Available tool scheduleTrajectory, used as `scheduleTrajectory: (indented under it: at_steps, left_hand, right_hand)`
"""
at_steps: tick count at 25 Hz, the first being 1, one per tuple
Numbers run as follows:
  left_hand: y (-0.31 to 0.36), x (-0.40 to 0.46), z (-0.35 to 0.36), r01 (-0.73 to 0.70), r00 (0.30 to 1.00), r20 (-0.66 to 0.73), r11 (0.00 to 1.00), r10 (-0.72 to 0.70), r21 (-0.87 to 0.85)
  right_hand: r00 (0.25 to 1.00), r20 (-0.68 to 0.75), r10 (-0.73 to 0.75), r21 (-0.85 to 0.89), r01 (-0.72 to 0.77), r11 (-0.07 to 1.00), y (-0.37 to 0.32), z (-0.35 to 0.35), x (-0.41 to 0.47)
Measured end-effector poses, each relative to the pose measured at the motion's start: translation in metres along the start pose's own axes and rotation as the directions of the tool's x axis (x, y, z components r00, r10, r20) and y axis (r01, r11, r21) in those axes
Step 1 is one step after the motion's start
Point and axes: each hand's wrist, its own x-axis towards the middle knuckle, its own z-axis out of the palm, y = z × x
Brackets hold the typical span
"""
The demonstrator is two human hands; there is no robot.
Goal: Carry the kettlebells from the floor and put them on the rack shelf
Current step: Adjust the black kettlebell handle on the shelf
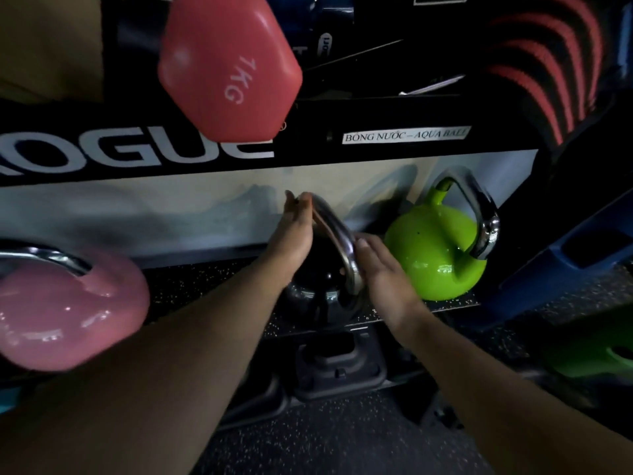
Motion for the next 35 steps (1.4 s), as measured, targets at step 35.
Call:
scheduleTrajectory:
  at_steps: [35]
  left_hand:
    - [-0.011,0.035,0.013,-0.012,0.998,-0.057,0.994,0.006,-0.110]
  right_hand:
    - [0.999,-0.007,-0.037,0.071,0.037,0.997,-0.005,0.048,0.005]
